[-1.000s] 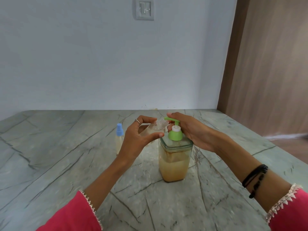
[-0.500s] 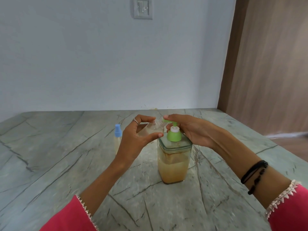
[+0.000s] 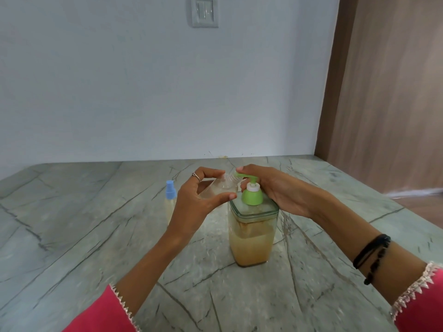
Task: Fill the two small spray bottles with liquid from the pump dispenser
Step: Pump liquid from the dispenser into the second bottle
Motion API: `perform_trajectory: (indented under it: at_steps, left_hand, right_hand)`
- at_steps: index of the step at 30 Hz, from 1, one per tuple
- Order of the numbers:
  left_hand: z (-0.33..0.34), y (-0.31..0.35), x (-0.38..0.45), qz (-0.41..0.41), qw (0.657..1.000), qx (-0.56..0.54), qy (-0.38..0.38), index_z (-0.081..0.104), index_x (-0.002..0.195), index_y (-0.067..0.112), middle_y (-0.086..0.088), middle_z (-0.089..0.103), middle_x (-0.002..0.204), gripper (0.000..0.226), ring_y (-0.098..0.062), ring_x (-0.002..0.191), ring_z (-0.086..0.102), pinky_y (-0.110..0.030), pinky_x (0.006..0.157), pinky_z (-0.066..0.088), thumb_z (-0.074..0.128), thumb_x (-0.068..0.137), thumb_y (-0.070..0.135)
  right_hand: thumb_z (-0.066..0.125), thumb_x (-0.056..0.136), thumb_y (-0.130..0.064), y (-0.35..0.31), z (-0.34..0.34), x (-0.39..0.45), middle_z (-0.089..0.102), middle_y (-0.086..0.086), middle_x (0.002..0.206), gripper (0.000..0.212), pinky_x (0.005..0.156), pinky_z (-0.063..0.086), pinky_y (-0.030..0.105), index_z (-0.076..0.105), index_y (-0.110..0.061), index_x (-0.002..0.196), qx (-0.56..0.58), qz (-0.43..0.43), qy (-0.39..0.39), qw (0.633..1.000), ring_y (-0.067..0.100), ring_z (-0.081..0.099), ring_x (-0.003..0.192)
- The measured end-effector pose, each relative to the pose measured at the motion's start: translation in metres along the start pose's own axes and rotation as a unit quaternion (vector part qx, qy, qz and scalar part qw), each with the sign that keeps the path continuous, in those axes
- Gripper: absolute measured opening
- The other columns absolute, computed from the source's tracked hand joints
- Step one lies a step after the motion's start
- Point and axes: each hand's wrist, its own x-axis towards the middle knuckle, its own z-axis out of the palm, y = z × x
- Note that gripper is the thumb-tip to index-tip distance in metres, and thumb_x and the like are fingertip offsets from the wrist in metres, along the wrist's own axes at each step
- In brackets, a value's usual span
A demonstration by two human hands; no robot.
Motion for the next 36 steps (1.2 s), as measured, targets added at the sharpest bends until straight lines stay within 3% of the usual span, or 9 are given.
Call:
perform_trajectory:
  at_steps: [7,9,13,19,25,29,31,34,36]
  left_hand:
    - [0.0,0.003,-0.002,0.002,1.0,-0.008,0.003,0.059,0.094,0.033,0.011,0.065,0.102,0.043,0.0,0.096,0.062,-0.016,0.081,0.052,0.076,0.055,0.036]
    - [0.0,0.002,-0.002,0.002,1.0,-0.01,0.001,0.059,0.093,0.032,0.011,0.065,0.102,0.043,0.001,0.095,0.062,-0.016,0.08,0.052,0.076,0.054,0.036]
    - [0.0,-0.001,-0.002,-0.005,1.0,-0.009,-0.001,0.059,0.093,0.033,0.01,0.065,0.101,0.043,-0.002,0.095,0.063,-0.018,0.08,0.052,0.076,0.054,0.036]
    - [0.001,-0.002,-0.001,-0.004,1.0,-0.004,-0.001,0.059,0.091,0.034,0.014,0.065,0.098,0.042,0.001,0.093,0.063,-0.021,0.083,0.053,0.076,0.053,0.037]
    - [0.0,0.0,0.0,-0.004,1.0,-0.013,0.0,0.059,0.092,0.033,0.013,0.065,0.099,0.041,0.001,0.092,0.063,-0.017,0.078,0.053,0.077,0.054,0.036]
    - [0.002,0.001,-0.002,-0.004,1.0,-0.025,0.0,0.06,0.091,0.033,0.013,0.066,0.1,0.04,0.001,0.093,0.064,-0.015,0.075,0.052,0.077,0.055,0.035]
    - [0.002,0.002,-0.002,-0.003,1.0,-0.026,0.001,0.06,0.091,0.033,0.013,0.066,0.1,0.039,0.002,0.094,0.063,-0.013,0.075,0.051,0.077,0.055,0.034]
    - [0.001,0.0,-0.001,0.002,1.0,-0.026,0.006,0.06,0.091,0.032,0.012,0.066,0.099,0.04,-0.001,0.094,0.064,-0.017,0.077,0.052,0.077,0.055,0.034]
    - [0.0,-0.001,0.0,0.008,1.0,-0.02,0.009,0.061,0.091,0.032,0.012,0.067,0.099,0.041,-0.003,0.095,0.065,-0.023,0.082,0.053,0.078,0.055,0.034]
  right_hand:
    - [0.064,0.081,-0.045,-0.002,0.002,-0.002,0.059,0.007,0.099,0.041,0.092,0.047,0.038,0.062,-0.016,0.11,0.014,0.006,0.007,1.0,0.018,0.056,0.09]
    - [0.065,0.079,-0.042,-0.005,0.001,-0.001,0.059,0.006,0.097,0.041,0.087,0.049,0.036,0.061,-0.014,0.109,0.032,0.017,-0.002,0.999,0.017,0.057,0.086]
    - [0.06,0.089,-0.029,-0.009,0.0,0.002,0.06,0.002,0.083,0.017,0.068,0.051,0.028,0.057,-0.014,0.097,0.018,0.03,0.025,0.999,0.011,0.058,0.069]
    - [0.058,0.091,-0.029,-0.007,-0.002,0.004,0.061,0.002,0.085,0.023,0.07,0.052,0.026,0.058,-0.011,0.105,-0.006,0.018,0.021,1.0,0.011,0.058,0.075]
    - [0.052,0.09,-0.049,0.005,0.007,-0.002,0.067,-0.007,0.084,0.031,0.071,0.048,0.021,0.064,-0.022,0.097,-0.05,-0.03,0.073,0.996,0.005,0.062,0.075]
    - [0.04,0.092,-0.055,0.019,0.027,-0.005,0.066,-0.009,0.08,0.045,0.066,0.04,0.014,0.06,-0.014,0.095,-0.088,-0.124,0.206,0.967,-0.001,0.059,0.071]
    - [0.039,0.09,-0.055,0.028,0.034,-0.007,0.067,-0.004,0.083,0.041,0.064,0.043,0.009,0.055,-0.018,0.093,-0.094,-0.202,0.244,0.944,-0.003,0.059,0.07]
    - [0.056,0.087,-0.045,0.043,0.033,-0.007,0.068,0.0,0.086,0.025,0.063,0.052,0.022,0.047,-0.027,0.103,-0.128,-0.292,0.25,0.914,0.011,0.065,0.076]
    - [0.066,0.085,-0.033,0.055,0.031,-0.006,0.069,-0.001,0.091,0.039,0.069,0.056,0.033,0.042,-0.032,0.115,-0.147,-0.34,0.251,0.894,0.017,0.068,0.079]
